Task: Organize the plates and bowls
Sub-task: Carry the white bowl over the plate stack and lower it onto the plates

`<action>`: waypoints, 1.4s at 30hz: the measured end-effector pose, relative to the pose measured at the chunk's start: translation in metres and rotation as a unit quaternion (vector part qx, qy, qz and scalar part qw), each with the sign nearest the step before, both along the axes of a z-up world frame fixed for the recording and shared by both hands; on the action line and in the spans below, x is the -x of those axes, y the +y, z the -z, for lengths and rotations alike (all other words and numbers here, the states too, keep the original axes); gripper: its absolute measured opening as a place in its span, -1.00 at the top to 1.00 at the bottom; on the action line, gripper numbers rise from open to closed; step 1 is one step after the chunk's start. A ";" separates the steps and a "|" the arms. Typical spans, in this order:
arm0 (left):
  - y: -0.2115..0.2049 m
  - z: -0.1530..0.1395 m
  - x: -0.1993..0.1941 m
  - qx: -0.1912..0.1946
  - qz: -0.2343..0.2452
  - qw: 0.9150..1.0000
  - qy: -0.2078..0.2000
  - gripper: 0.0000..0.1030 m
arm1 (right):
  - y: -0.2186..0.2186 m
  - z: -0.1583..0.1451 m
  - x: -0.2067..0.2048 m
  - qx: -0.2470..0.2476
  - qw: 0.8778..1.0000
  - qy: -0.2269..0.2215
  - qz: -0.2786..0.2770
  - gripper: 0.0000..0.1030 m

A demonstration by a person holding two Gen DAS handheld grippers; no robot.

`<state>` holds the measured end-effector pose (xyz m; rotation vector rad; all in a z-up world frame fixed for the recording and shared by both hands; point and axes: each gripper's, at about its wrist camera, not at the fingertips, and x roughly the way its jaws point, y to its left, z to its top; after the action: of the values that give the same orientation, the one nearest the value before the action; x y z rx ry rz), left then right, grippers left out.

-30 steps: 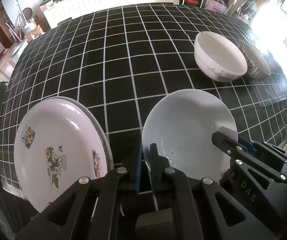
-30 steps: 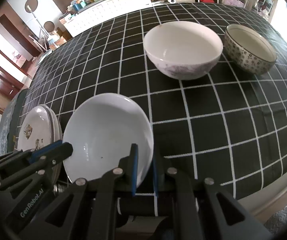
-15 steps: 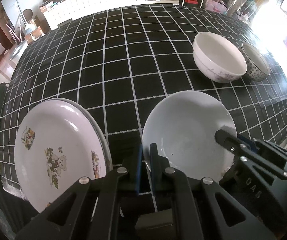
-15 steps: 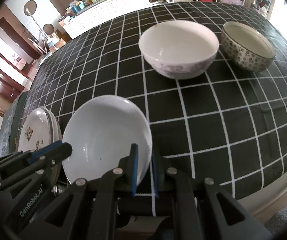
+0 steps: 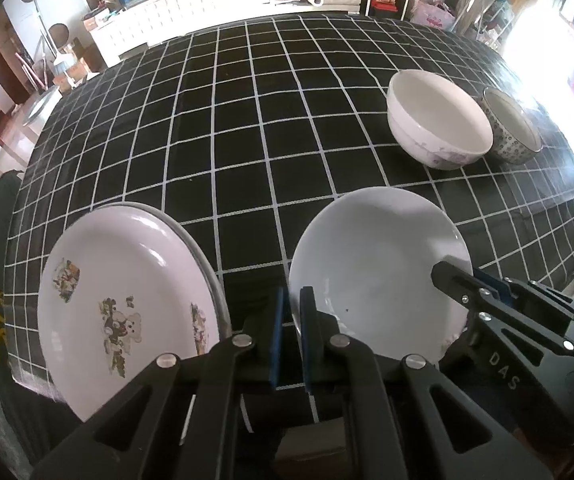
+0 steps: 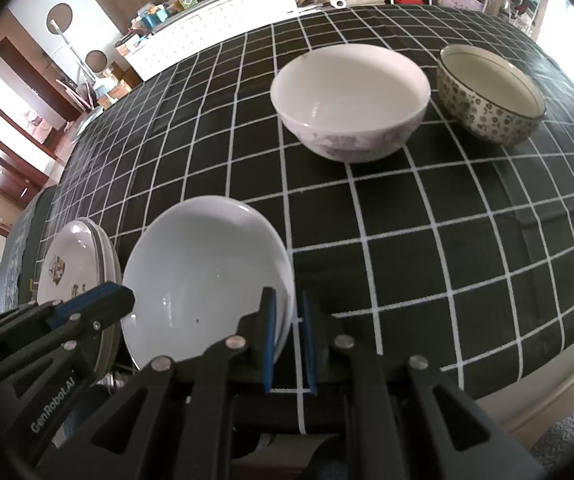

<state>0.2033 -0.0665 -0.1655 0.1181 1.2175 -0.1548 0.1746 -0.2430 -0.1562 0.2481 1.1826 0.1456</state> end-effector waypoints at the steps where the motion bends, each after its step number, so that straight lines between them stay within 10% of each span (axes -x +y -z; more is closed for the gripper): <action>1: 0.001 -0.001 0.001 0.002 -0.001 1.000 0.000 0.88 | 0.000 0.000 0.000 0.002 1.000 0.000 0.000 0.69; 42: -0.013 -0.015 -0.003 -0.014 0.025 0.999 -0.019 0.84 | 0.002 -0.015 -0.009 0.048 0.998 -0.023 0.021 0.38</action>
<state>0.2064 -0.0799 -0.1504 0.1756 1.1798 -0.1780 0.1835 -0.2408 -0.1416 0.1849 1.1353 0.0570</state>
